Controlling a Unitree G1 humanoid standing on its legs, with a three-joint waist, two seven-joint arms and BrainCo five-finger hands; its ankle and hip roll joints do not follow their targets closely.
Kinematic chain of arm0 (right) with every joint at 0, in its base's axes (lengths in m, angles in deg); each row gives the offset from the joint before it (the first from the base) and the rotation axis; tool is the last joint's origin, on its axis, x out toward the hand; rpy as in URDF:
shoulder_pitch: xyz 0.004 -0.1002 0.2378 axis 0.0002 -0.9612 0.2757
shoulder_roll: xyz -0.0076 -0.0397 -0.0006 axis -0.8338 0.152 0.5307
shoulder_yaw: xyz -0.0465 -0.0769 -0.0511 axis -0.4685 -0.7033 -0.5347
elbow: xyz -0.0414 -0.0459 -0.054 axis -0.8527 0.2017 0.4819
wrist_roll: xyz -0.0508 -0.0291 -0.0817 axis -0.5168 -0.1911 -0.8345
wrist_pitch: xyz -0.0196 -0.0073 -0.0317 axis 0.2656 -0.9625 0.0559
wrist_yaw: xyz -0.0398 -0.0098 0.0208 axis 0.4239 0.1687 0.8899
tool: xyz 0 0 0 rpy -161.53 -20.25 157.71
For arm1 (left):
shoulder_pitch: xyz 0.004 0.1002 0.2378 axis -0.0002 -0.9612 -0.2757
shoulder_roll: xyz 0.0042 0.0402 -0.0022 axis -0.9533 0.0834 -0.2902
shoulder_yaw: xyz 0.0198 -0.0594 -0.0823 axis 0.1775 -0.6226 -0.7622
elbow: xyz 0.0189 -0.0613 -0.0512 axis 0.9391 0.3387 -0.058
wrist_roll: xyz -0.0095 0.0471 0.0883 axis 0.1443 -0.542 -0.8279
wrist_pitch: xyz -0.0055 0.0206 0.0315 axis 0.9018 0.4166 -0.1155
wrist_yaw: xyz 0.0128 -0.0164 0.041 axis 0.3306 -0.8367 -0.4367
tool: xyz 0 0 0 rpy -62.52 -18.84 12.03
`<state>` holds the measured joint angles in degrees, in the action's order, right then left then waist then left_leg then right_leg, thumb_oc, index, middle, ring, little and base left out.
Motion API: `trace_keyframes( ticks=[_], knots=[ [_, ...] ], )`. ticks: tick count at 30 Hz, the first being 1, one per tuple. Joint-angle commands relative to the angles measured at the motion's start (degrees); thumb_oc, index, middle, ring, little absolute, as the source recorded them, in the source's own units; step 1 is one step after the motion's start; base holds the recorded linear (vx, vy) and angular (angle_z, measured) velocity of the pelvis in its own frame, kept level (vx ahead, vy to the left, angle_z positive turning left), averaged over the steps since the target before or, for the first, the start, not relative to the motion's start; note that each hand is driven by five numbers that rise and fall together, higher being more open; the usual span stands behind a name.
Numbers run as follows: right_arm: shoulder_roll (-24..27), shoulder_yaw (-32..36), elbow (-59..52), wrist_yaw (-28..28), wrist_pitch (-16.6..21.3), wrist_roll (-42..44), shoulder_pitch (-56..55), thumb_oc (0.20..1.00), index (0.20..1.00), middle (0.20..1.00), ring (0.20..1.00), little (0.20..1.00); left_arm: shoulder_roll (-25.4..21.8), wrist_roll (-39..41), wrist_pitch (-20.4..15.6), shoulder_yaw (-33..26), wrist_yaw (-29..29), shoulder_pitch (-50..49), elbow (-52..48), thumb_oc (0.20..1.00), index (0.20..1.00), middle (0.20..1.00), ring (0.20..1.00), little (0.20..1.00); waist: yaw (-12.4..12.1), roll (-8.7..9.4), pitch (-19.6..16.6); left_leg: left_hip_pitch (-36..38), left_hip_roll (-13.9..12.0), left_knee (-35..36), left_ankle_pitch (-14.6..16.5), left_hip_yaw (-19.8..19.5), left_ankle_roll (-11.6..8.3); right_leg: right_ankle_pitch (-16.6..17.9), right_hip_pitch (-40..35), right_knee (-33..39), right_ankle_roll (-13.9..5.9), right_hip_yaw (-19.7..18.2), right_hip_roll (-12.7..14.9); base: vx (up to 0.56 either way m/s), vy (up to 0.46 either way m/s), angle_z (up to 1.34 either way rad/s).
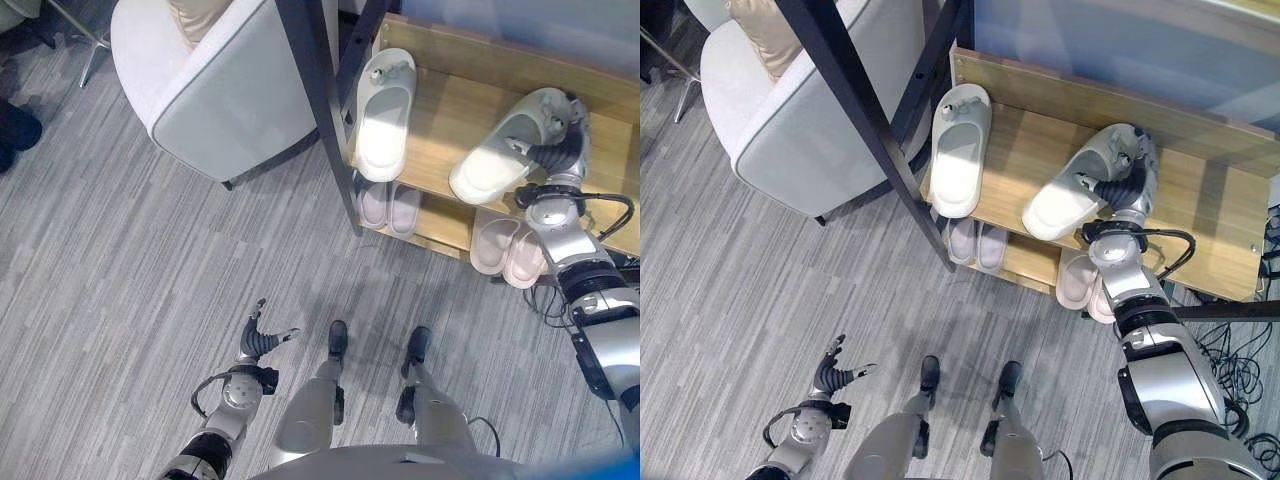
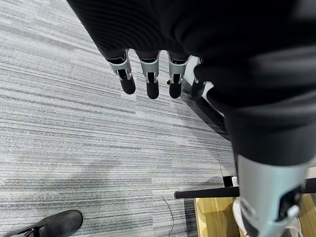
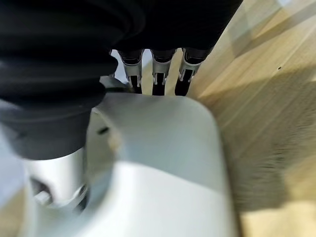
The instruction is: Arrange the slippers neatly on the shoe rack.
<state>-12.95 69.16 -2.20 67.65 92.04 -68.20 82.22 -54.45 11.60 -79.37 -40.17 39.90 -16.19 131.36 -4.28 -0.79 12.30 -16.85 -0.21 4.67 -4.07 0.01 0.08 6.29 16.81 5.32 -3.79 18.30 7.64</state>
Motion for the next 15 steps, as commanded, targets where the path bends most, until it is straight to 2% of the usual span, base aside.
trace_keyframes(
  ticks=[1,4,10,15],
  knots=[
    [2.24,-1.82,0.72,-2.13,-0.56,-1.34,1.83,0.200,0.200,0.200,0.200,0.200,-1.77,1.67,-2.55,0.63,-2.11,0.92,1.30,1.000,1.000,1.000,1.000,1.000,-1.62,2.58,-1.56,-1.63,-0.69,0.33,0.42,-1.94,-5.13,-2.70,-3.22,-0.60,-6.50,-3.00,3.80,0.00,0.000,0.00],
    [1.87,-1.18,-0.43,0.04,-0.87,-3.57,1.39,0.200,0.200,0.200,0.200,0.200,-1.70,1.48,-2.21,-0.03,-2.42,1.18,1.48,1.000,1.000,1.000,1.000,1.000,-1.53,2.77,-1.08,-1.39,-0.71,0.33,0.50,-2.11,-5.07,-2.80,-3.52,-0.67,-6.50,-2.76,3.85,0.00,0.000,0.00],
    [3.47,2.05,-12.73,5.52,-1.72,-12.94,-2.47,0.200,0.200,0.200,0.200,0.200,-1.41,-1.06,-1.70,-0.62,-3.03,0.62,0.93,1.000,1.000,1.000,1.000,1.000,-1.64,2.57,-0.73,-1.16,-0.68,0.33,0.71,-2.45,-4.88,-3.02,-3.66,-0.72,-6.62,-2.69,3.99,0.00,0.000,0.00],
    [3.28,2.88,-17.11,6.55,-1.99,-15.06,-1.43,0.200,0.200,0.200,0.200,0.200,-1.45,-1.68,-1.84,-0.35,-3.25,1.05,0.84,1.000,1.000,1.000,1.000,1.000,-2.32,2.85,-0.51,-1.43,-0.65,0.33,0.67,-2.64,-4.90,-3.11,-3.59,-0.67,-6.58,-2.46,4.14,0.00,-0.004,0.01]
  ],
)
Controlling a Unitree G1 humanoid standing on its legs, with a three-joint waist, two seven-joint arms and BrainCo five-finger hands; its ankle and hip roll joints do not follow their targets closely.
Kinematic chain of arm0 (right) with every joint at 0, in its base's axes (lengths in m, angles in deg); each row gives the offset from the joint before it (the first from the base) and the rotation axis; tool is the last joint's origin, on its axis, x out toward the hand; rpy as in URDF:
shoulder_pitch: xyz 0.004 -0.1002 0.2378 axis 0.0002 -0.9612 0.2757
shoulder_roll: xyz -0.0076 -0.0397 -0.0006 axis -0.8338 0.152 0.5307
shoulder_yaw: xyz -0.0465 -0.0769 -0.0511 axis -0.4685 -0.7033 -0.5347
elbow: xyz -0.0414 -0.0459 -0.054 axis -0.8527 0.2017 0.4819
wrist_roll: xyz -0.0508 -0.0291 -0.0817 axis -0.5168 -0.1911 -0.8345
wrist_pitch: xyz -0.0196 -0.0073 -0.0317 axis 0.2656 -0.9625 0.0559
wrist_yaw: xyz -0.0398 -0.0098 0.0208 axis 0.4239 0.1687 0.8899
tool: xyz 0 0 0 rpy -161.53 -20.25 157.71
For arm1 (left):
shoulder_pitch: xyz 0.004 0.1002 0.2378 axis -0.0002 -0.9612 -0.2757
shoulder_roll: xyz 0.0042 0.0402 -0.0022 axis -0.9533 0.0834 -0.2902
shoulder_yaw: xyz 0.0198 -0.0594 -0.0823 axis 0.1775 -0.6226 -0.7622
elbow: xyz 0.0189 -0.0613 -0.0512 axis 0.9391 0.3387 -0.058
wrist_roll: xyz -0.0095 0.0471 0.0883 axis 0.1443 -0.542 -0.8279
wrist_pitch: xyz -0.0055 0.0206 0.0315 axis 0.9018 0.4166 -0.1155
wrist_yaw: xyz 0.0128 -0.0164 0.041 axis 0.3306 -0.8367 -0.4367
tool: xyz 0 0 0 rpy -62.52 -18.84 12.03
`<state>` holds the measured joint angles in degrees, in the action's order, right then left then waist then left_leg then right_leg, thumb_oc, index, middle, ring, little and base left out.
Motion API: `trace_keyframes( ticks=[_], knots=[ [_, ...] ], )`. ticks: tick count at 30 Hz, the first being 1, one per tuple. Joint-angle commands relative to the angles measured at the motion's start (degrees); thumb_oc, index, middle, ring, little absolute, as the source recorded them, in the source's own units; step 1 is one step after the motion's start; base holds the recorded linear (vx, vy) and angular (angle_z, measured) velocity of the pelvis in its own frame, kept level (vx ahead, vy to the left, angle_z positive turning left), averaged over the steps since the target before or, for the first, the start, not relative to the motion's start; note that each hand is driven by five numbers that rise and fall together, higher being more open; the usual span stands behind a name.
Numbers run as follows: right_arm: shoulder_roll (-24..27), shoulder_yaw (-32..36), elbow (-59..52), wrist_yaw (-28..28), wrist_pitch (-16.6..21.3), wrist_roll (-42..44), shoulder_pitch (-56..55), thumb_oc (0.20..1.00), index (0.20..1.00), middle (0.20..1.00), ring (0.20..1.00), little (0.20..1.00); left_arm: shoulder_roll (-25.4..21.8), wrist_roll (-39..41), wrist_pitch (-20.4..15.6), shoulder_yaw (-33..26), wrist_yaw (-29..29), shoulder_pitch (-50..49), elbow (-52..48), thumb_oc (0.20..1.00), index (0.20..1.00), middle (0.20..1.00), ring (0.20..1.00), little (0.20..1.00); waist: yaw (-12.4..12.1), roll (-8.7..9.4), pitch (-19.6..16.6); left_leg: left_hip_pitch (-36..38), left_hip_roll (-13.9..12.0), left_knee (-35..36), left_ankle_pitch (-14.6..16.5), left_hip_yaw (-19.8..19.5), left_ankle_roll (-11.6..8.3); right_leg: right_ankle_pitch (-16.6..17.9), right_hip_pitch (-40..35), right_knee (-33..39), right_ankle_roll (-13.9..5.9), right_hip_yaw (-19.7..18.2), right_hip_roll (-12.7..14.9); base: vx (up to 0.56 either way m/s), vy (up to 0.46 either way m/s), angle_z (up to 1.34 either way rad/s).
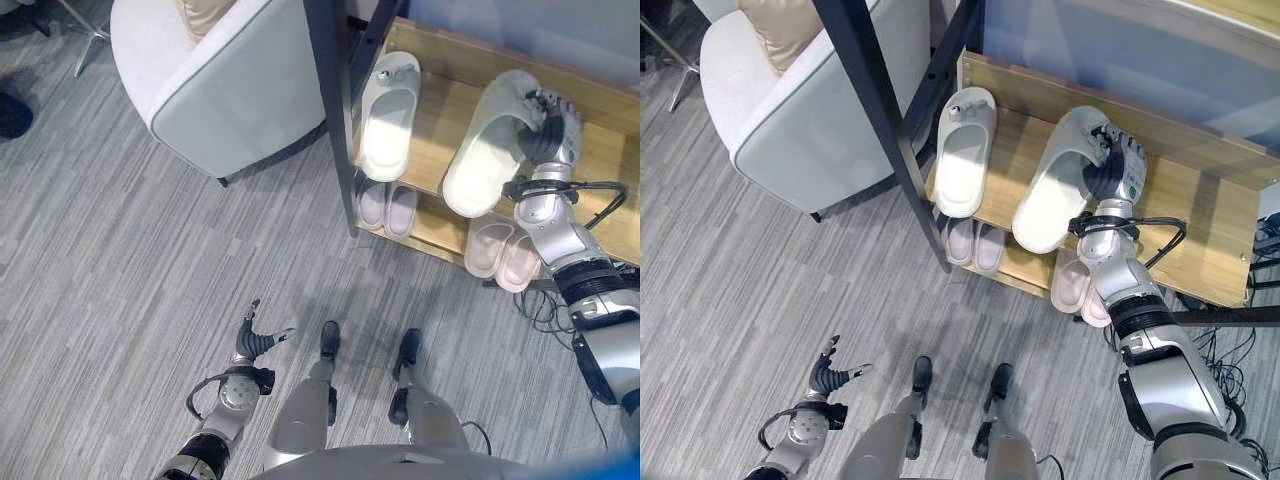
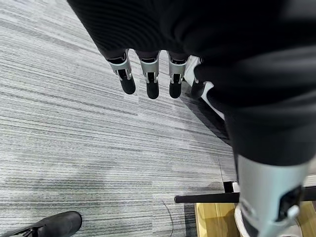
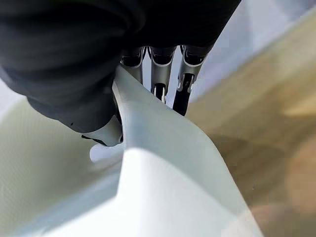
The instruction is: Arrange the slippers neatly on the shoe rack.
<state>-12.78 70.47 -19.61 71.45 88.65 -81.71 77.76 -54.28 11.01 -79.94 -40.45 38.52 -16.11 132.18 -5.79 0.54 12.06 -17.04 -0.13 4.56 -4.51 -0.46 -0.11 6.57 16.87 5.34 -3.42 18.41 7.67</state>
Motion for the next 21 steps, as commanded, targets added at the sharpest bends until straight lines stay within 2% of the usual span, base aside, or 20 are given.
trace_keyframes(
  ticks=[1,21],
  knots=[
    [3.17,0.90,0.54,2.40,1.21,-1.43,4.35,0.200,0.200,0.200,0.200,0.200,-1.82,-0.95,-1.42,0.15,-1.86,1.11,0.06,1.000,1.000,1.000,1.000,1.000,-1.14,1.70,-0.23,-1.41,-0.72,0.44,1.09,-2.27,-4.73,-3.36,-3.59,-0.65,-6.96,-2.44,4.06,-0.01,-0.020,0.07],
    [4.00,-6.94,11.52,-1.34,2.99,4.50,13.74,0.200,0.200,0.200,0.200,0.200,-3.52,1.46,-2.51,0.83,-1.66,2.33,0.66,1.000,1.000,1.000,1.000,1.000,-4.13,3.75,0.84,-4.56,-0.57,0.44,-0.03,-3.50,-5.51,-3.04,-2.09,-0.34,-7.23,-0.20,3.66,0.00,-0.005,0.06]
  ],
)
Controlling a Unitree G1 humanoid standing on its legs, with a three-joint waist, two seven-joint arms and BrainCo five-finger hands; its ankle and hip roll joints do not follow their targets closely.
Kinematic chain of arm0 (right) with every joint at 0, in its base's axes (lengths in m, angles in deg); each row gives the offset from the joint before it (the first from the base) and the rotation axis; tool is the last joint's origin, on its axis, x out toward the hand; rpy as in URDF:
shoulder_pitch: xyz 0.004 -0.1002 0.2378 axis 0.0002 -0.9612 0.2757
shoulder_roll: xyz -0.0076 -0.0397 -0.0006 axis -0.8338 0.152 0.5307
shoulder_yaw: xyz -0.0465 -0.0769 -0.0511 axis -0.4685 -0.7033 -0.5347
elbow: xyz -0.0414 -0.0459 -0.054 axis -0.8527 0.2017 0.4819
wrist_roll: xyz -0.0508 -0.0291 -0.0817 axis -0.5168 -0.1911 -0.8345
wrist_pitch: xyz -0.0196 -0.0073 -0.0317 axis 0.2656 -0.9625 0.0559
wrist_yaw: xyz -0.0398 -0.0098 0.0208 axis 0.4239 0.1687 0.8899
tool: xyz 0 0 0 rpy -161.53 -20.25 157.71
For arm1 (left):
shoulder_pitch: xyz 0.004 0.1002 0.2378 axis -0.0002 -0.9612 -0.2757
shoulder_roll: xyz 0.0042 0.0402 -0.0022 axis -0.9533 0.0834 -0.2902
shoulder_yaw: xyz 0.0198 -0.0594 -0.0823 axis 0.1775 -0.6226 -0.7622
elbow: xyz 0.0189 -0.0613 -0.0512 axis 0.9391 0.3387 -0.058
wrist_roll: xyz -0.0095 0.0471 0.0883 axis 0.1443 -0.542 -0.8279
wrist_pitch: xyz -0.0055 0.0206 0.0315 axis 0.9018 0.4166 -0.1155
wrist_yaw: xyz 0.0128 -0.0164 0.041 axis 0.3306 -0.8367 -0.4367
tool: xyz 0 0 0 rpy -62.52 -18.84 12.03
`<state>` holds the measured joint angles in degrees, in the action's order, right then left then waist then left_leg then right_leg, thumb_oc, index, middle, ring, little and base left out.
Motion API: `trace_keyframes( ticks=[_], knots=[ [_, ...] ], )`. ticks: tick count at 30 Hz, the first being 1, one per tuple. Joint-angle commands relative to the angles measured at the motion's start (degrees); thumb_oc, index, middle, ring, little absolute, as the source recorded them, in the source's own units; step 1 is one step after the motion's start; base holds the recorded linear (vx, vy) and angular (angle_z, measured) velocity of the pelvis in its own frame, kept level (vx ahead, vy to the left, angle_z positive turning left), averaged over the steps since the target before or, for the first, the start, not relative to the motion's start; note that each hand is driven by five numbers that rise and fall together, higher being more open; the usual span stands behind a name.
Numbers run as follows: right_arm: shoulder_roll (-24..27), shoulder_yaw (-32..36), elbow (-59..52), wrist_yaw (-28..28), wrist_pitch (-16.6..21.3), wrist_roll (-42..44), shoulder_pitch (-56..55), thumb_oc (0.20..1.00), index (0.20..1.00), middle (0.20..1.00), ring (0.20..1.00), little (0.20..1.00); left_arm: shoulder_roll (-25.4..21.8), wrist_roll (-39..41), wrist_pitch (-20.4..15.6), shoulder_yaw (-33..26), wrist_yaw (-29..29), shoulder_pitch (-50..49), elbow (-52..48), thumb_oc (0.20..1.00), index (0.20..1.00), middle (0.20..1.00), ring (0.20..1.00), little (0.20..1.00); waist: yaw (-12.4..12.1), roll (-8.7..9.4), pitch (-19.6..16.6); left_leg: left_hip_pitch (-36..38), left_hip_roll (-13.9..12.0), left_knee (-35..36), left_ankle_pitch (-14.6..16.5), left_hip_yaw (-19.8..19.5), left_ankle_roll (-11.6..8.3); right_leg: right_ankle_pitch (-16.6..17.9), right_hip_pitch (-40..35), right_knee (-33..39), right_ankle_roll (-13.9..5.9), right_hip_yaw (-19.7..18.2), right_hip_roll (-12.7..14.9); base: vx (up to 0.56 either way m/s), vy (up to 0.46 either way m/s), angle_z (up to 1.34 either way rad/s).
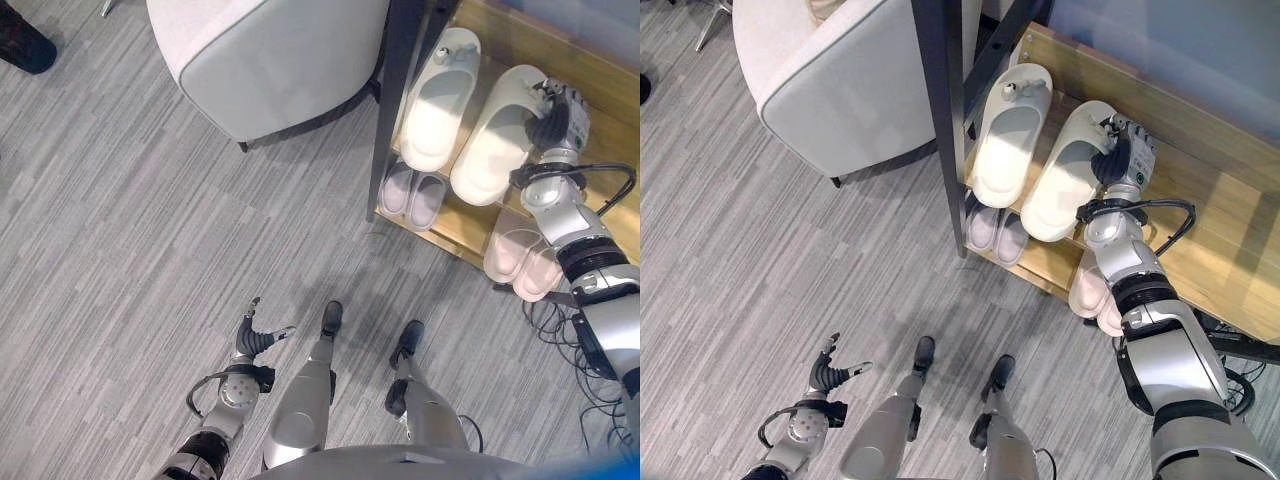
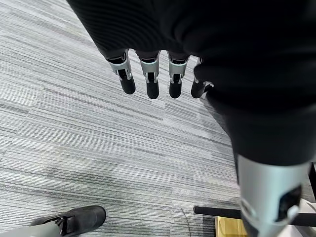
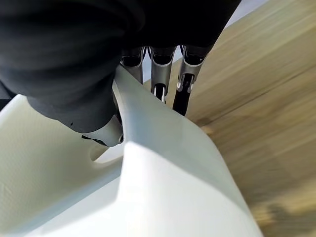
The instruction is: Arrange the slippers neatly on the shoe rack.
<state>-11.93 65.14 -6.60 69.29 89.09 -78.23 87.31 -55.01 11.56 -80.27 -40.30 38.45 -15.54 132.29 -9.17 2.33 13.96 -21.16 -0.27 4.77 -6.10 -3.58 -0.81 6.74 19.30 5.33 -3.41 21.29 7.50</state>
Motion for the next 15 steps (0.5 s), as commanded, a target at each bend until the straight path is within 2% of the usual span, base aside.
trace_keyframes(
  ticks=[1,5,6,7,11,15],
  knots=[
    [2.98,-2.06,-0.45,0.68,2.72,1.60,4.88,0.200,0.200,0.200,0.200,0.200,-2.78,1.13,-2.28,0.71,-1.57,1.64,0.57,1.000,1.000,1.000,1.000,1.000,-1.05,2.18,-0.97,-0.78,-0.52,0.23,1.45,-0.61,-4.86,-3.18,-4.35,-0.33,-7.29,-2.91,3.75,0.01,-0.011,0.03],
    [2.87,-1.31,2.43,0.88,2.74,3.27,5.98,0.200,0.200,0.200,0.200,0.200,-3.01,1.28,-2.19,0.90,-1.27,1.78,1.14,1.000,1.000,1.000,1.000,1.000,-1.51,2.06,-0.82,-1.41,-0.25,0.23,1.25,-1.03,-5.10,-3.26,-4.25,-0.33,-7.40,-1.88,3.88,0.02,-0.008,0.05],
    [2.69,-1.10,3.18,1.11,2.68,3.66,6.30,0.765,0.765,0.765,0.765,0.765,-2.96,1.40,-2.19,0.97,-1.27,1.83,1.26,1.000,1.000,1.000,1.000,1.000,-1.53,2.05,-0.82,-1.51,-0.23,0.23,1.22,-1.09,-5.13,-3.29,-4.25,-0.33,-7.42,-1.79,3.90,0.02,0.002,0.22],
    [2.41,-0.52,4.61,1.91,2.37,4.56,6.87,1.000,1.000,1.000,1.000,1.000,-2.70,1.69,-2.03,1.17,-1.24,2.02,1.77,1.000,1.000,1.000,1.000,1.000,-1.62,2.01,-0.85,-1.65,-0.12,0.23,1.21,-1.17,-5.22,-3.30,-4.25,-0.33,-7.44,-1.49,3.91,0.02,0.002,0.25],
    [2.35,0.78,5.45,4.71,1.09,2.95,6.69,1.000,1.000,1.000,1.000,1.000,-2.28,1.50,-1.48,1.33,-1.34,2.67,2.40,1.000,1.000,1.000,1.000,1.000,-1.59,1.86,-0.75,-1.89,-0.03,0.23,1.19,-1.35,-5.26,-3.32,-4.39,-0.33,-7.49,-1.09,3.87,0.01,0.001,0.10],
    [2.84,0.51,5.07,4.84,0.53,1.68,6.23,1.000,1.000,1.000,1.000,1.000,-2.52,0.81,-1.53,1.34,-1.53,2.13,1.77,1.000,1.000,1.000,1.000,1.000,-1.47,1.85,-0.83,-1.53,-0.16,0.23,1.32,-1.30,-5.24,-3.39,-4.63,-0.33,-7.45,-1.20,3.87,0.00,0.000,0.01]
  ],
)
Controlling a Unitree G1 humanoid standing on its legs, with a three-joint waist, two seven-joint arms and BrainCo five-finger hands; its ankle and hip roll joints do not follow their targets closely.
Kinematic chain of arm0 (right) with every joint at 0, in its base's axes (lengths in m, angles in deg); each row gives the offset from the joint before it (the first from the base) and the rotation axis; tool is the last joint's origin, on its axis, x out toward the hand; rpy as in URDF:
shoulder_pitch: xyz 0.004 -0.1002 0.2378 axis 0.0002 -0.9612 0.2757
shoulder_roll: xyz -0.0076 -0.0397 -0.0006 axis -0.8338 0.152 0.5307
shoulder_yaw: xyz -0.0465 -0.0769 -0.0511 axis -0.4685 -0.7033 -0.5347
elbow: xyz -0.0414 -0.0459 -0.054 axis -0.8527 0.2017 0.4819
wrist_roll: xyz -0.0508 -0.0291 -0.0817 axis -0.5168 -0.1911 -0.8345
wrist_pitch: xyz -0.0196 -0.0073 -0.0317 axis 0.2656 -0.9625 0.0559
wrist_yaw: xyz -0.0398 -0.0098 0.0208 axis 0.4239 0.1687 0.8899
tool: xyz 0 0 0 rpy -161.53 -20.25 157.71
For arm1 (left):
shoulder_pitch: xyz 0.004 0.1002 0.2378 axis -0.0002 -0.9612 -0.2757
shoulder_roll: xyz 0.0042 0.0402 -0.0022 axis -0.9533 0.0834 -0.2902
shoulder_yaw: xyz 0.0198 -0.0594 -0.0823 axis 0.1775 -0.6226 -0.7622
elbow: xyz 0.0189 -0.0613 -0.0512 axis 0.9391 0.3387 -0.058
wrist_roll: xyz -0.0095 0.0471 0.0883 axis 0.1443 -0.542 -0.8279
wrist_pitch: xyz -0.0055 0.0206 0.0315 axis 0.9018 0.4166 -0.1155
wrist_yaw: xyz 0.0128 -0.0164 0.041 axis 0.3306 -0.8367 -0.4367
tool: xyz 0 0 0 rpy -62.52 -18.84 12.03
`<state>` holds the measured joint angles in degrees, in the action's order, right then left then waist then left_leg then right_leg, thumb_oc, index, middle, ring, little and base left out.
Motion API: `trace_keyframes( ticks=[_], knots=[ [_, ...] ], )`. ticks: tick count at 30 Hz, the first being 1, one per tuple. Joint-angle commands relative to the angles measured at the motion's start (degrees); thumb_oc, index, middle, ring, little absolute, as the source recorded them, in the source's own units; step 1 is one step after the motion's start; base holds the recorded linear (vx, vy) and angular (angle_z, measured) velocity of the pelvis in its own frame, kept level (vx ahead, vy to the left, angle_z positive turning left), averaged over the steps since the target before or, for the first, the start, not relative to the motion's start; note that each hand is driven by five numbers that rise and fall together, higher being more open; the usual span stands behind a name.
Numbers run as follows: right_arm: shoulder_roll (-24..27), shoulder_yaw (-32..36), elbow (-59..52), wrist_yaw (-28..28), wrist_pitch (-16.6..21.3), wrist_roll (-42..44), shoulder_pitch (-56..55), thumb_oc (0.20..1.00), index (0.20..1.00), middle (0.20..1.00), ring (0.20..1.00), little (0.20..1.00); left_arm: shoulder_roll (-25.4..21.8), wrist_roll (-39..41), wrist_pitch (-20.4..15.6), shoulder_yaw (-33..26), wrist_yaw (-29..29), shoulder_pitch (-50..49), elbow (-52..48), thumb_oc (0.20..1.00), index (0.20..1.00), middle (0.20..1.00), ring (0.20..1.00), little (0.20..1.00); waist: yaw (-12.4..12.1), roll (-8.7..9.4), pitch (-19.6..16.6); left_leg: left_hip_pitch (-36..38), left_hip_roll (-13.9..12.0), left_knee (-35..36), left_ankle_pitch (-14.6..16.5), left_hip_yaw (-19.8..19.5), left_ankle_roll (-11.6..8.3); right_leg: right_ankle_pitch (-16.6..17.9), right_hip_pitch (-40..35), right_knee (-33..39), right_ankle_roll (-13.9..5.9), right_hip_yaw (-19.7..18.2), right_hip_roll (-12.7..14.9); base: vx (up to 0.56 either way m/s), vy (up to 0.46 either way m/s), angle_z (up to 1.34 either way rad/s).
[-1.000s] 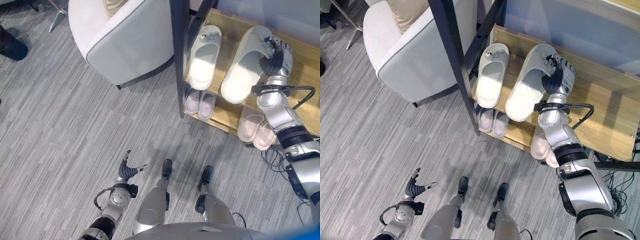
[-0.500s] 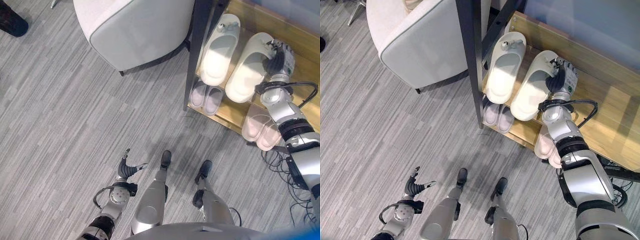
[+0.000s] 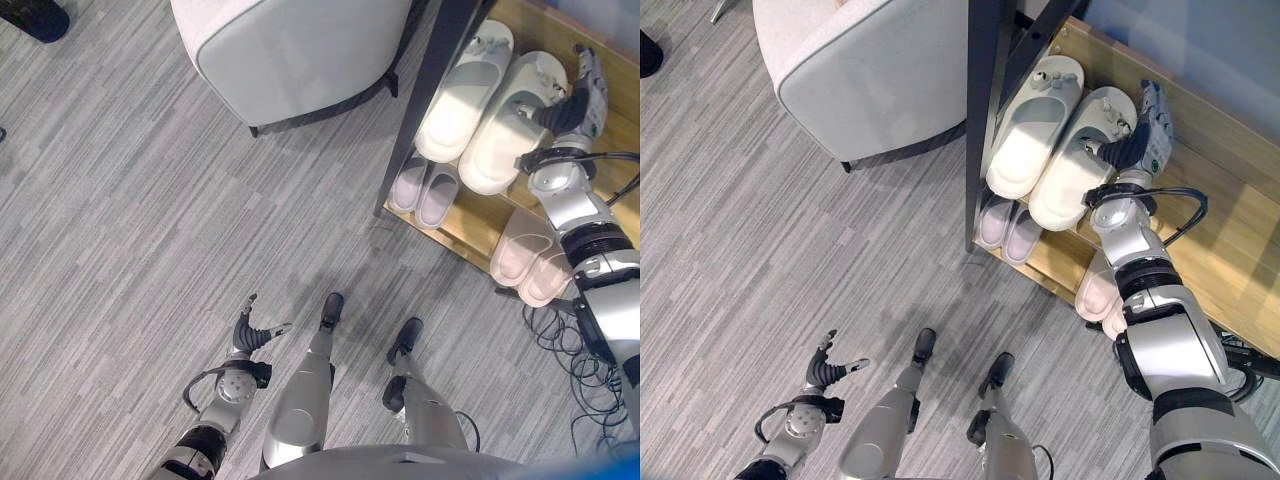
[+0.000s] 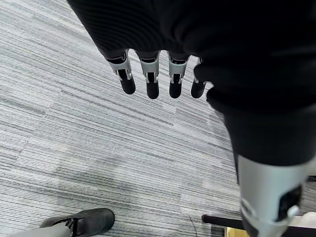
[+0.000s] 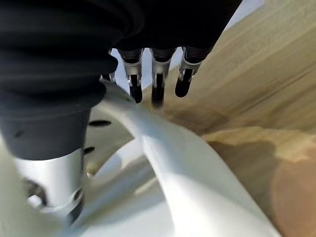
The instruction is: Arrange the slippers neatly on the shoe rack.
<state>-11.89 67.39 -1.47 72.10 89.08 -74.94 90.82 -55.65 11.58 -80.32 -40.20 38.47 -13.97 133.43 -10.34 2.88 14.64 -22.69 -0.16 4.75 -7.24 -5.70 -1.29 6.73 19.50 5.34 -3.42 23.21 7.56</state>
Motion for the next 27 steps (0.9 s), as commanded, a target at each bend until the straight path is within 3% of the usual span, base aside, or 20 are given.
trace_keyframes(
  ticks=[1,9,14,15,17,22,27],
  knots=[
    [2.73,-1.39,-0.23,1.93,0.23,-1.37,2.59,1.000,1.000,1.000,1.000,1.000,-1.97,1.28,-1.35,0.78,-1.57,0.16,0.62,1.000,1.000,1.000,1.000,1.000,-0.15,1.27,-1.54,0.22,-0.33,0.25,2.54,0.92,-4.72,-3.36,-4.91,-0.34,-7.41,-3.30,3.76,0.00,0.000,0.00],
    [1.05,2.86,-3.95,4.43,-1.81,-2.41,-1.39,1.000,1.000,1.000,1.000,1.000,-0.61,1.46,0.17,-0.02,-0.64,-0.76,2.51,1.000,1.000,1.000,1.000,1.000,1.19,0.47,-2.00,2.09,-0.79,0.25,3.01,1.68,-4.47,-3.65,-6.07,-0.34,-7.23,-3.87,3.79,0.00,0.001,-0.01],
    [-3.84,7.85,-8.31,3.05,-0.40,2.91,-8.42,1.000,1.000,1.000,1.000,1.000,0.84,1.93,2.12,-0.95,1.57,-2.08,5.87,1.000,1.000,1.000,1.000,1.000,2.52,0.12,-3.69,5.22,-1.12,0.25,3.93,2.39,-4.03,-4.22,-8.71,-0.34,-7.00,-4.36,3.61,0.04,-0.003,-0.09],
    [-8.95,11.15,-10.45,-0.05,2.54,10.43,-15.04,1.000,1.000,1.000,1.000,1.000,1.57,1.41,3.77,-1.88,3.24,-3.42,9.71,1.000,1.000,1.000,1.000,1.000,3.33,-0.03,-5.17,8.33,-1.29,0.25,4.86,2.98,-3.72,-4.89,-11.18,-0.34,-6.86,-4.48,3.57,0.13,0.003,-0.16],
    [-13.90,12.89,-15.35,-5.78,5.44,17.68,-26.13,1.000,1.000,1.000,1.000,1.000,1.91,-1.02,5.84,-4.65,4.02,-4.66,14.17,1.000,1.000,1.000,1.000,1.000,4.28,0.16,-7.04,11.60,-1.53,0.25,5.79,3.78,-3.44,-5.59,-13.89,-0.34,-6.75,-4.80,3.22,0.12,-0.008,-0.11],
    [-17.63,17.23,-20.71,-12.23,8.58,24.98,-41.51,1.000,1.000,1.000,1.000,1.000,2.58,-2.43,7.70,-9.64,5.18,-6.07,18.76,1.000,1.000,1.000,1.000,1.000,5.76,0.61,-10.02,16.49,-1.93,0.25,6.57,4.74,-3.58,-6.35,-18.10,-0.34,-6.53,-4.61,2.57,0.00,-0.021,-0.16],
    [-18.59,18.81,-20.52,-15.43,9.33,26.94,-48.41,1.000,1.000,1.000,1.000,1.000,3.53,-2.64,8.65,-11.87,6.59,-6.11,20.52,1.000,1.000,1.000,1.000,1.000,6.78,0.59,-11.92,19.33,-2.20,0.25,7.21,5.41,-3.62,-6.76,-20.52,-0.34,-6.35,-4.98,2.07,-0.04,-0.019,-0.11]
  ],
)
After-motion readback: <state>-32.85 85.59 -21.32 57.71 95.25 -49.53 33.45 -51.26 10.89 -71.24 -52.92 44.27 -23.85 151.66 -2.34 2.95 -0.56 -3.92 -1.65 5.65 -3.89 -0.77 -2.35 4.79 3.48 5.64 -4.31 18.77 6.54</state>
